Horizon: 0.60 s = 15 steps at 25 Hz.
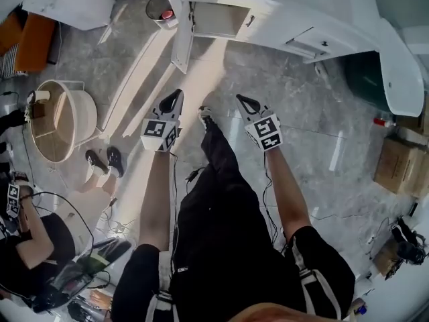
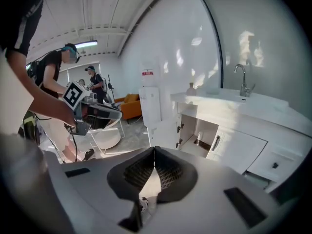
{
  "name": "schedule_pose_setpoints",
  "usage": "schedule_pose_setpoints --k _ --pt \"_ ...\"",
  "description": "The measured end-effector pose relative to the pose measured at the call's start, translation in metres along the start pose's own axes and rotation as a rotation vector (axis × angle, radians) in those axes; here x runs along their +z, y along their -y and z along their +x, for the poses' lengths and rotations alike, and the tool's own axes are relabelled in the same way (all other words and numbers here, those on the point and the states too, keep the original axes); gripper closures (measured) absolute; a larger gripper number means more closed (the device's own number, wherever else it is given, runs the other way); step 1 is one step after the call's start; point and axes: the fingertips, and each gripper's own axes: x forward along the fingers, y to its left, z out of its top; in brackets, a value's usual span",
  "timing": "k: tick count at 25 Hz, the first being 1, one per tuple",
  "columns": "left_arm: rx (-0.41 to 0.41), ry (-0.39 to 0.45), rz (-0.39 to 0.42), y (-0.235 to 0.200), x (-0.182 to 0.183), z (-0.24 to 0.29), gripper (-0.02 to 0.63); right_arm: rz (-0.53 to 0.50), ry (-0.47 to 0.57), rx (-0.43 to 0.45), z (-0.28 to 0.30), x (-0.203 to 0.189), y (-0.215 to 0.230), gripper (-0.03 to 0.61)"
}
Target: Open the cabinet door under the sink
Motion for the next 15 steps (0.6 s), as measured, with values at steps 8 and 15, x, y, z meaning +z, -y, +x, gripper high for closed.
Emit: schedule_pose_setpoints --k 8,15 --pt "-0.007 0.026 0.049 0.079 0.060 -0.086 0.589 -0.004 -0.003 -0.010 -0.099 0.030 -0.033 0.518" --pt "-0.077 0.035 0.106 0.134 0.080 -0.136 0.589 -0.027 -0.005 -0.007 -0.161 0.046 -0.080 0.518"
